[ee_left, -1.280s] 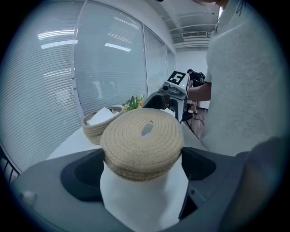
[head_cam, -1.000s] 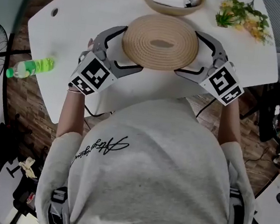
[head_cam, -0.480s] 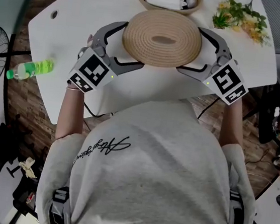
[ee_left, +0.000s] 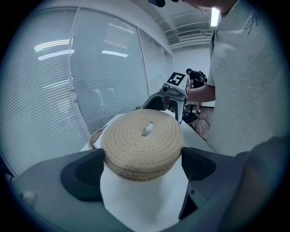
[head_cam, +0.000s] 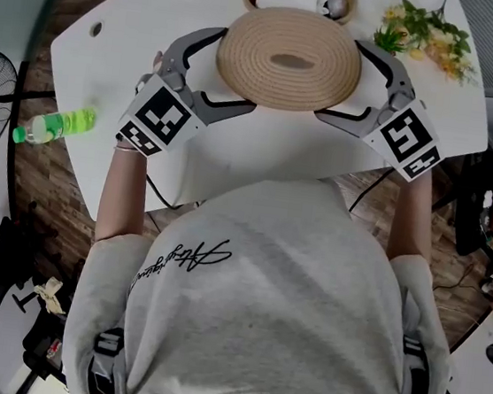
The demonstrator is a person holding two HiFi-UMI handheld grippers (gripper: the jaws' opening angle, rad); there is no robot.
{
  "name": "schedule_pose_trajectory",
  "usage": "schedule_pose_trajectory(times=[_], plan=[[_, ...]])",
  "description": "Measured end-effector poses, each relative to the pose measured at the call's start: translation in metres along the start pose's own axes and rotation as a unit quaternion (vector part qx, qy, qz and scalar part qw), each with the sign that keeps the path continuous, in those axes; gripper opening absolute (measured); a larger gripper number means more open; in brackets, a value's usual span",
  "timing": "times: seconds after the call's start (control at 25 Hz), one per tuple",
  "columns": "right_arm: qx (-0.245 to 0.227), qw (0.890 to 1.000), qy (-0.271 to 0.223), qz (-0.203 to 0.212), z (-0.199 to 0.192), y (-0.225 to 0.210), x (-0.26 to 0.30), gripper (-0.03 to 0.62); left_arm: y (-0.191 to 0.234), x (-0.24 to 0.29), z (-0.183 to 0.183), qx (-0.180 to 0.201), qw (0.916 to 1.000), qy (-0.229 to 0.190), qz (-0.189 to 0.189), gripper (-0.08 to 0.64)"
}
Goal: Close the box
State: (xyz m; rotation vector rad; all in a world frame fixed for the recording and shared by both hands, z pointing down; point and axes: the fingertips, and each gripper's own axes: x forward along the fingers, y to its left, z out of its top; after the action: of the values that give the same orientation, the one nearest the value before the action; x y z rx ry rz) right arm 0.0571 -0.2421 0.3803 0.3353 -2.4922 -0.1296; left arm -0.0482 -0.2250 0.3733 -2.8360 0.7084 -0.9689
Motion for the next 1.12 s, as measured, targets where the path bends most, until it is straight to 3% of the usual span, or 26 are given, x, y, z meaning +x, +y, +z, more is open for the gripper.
schedule_pose_trajectory(times=[0.48, 1.12], plan=[[-0.013, 1.000, -0.008, -0.011, 0.013, -0.027, -0.004, 0.574, 0.025, 0.001, 0.017, 0.017, 0.9997, -0.007, 0.013, 0.528], [-0.027, 1.000, -0.009, -0.008, 0.021, -0.055, 0.002, 0.574, 0.050, 0.009, 0.021, 0.011, 0.9996, -0.011, 0.024, 0.529]])
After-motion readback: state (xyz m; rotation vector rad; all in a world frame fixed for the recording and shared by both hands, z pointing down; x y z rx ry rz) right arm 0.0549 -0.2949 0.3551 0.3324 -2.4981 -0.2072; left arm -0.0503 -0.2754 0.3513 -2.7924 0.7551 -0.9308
